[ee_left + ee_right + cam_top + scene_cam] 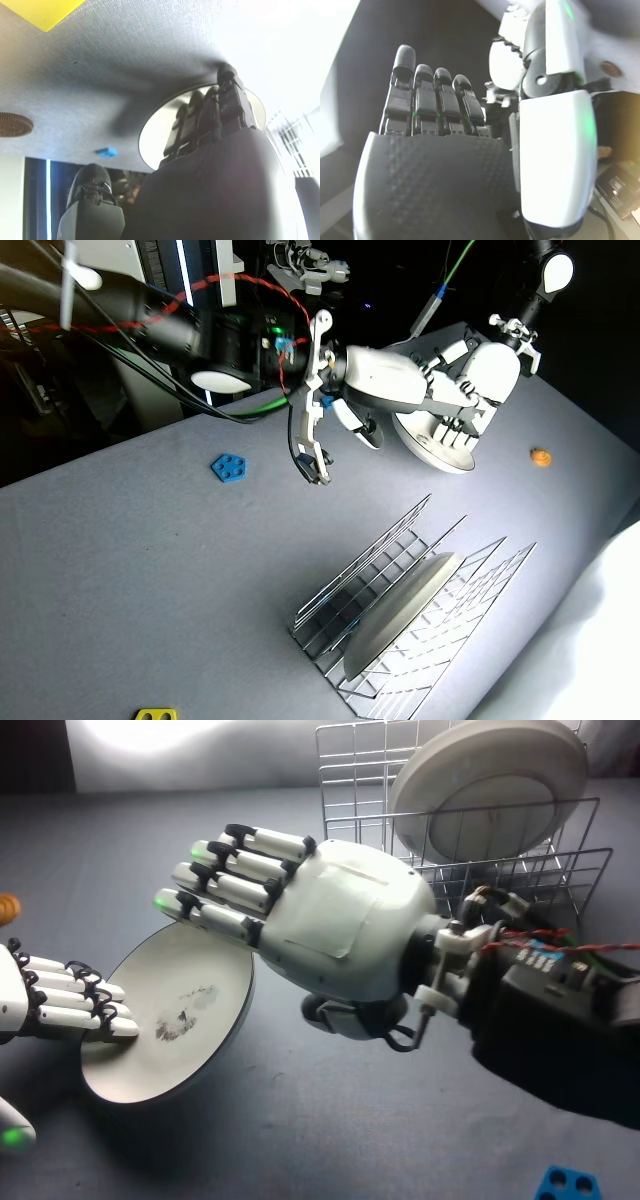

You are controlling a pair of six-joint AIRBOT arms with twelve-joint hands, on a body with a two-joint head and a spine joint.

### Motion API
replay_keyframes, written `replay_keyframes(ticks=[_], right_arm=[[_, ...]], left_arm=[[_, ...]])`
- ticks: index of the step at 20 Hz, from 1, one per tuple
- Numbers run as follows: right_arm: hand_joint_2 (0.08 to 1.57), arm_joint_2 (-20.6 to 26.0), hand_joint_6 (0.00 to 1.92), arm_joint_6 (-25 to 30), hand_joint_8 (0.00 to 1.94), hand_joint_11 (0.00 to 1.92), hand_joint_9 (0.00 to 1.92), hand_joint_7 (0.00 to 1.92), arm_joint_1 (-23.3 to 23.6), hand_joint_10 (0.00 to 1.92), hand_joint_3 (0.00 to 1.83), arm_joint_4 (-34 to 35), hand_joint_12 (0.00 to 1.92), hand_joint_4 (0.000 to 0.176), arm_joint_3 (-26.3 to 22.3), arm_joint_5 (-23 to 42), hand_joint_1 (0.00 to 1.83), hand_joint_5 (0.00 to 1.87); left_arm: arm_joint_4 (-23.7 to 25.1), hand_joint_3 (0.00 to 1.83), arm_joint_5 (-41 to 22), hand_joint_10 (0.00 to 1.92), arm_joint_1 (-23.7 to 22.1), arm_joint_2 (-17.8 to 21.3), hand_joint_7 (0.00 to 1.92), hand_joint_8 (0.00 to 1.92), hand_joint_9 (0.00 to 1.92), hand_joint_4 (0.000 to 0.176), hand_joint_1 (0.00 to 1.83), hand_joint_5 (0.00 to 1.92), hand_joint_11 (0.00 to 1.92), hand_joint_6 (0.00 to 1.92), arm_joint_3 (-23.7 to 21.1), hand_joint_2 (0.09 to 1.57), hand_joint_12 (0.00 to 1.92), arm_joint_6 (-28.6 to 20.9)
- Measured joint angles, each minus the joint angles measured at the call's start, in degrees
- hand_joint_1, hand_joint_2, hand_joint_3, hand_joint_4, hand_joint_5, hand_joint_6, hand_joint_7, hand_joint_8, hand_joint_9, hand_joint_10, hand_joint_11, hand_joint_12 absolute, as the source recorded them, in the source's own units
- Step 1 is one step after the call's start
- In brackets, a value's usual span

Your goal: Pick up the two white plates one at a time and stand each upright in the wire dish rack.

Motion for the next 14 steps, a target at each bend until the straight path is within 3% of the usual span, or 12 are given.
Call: replay_keyframes(ticks=[4,6,8,12,13,14], right_arm=[[0.95,-3.3,0.0,0.37,0.0,0.0,0.0,0.0,-0.92,0.0,0.0,0.09,0.54,0.0,2.38,2.64,1.14,0.0],[0.95,-4.44,0.0,0.55,0.0,0.0,0.0,0.0,-1.7,0.0,0.0,0.2,0.38,0.0,3.08,2.23,1.13,0.0],[0.95,-5.05,0.01,3.26,0.0,0.0,0.01,0.01,-2.45,0.0,0.0,-2.01,0.52,0.0,3.43,1.86,1.1,0.02],[1.03,-6.58,0.0,5.03,0.0,0.0,0.0,0.0,-3.72,0.0,0.02,-4.31,0.06,0.0,4.55,1.95,1.0,0.01],[1.04,-7.3,0.01,5.07,0.0,0.0,0.0,0.0,-3.85,0.0,0.02,-4.31,0.05,0.0,5.29,1.73,0.99,0.03],[1.04,-8.26,0.01,5.18,0.0,0.0,0.01,0.05,-4.07,0.0,0.01,-4.39,0.19,0.0,6.38,1.7,1.03,0.09]], left_arm=[[0.0,0.0,0.0,0.0,0.0,-0.02,0.03,0.0,0.01,0.0,0.0,0.04,0.0,0.0,0.02,1.06,0.0,0.0],[0.0,0.01,-0.2,0.0,0.0,-0.13,0.04,0.0,0.01,0.0,0.0,0.05,0.0,0.0,0.26,1.06,0.0,0.0],[0.0,0.0,-0.46,0.0,0.0,-0.28,0.04,0.0,0.01,0.0,0.0,0.05,0.0,0.0,0.52,1.06,0.0,0.0],[0.0,0.01,-0.59,0.0,0.0,-0.37,0.04,0.0,0.01,0.0,0.0,0.04,0.0,0.0,0.66,1.07,0.0,0.0],[-0.02,0.01,-0.61,0.01,0.0,-0.37,0.05,0.01,0.02,0.0,0.0,0.05,0.0,0.0,0.66,1.07,0.0,0.0],[0.0,0.01,-0.61,0.0,0.0,-0.37,0.04,0.0,0.01,0.0,0.0,0.05,0.0,0.0,0.66,1.07,0.0,0.0]])
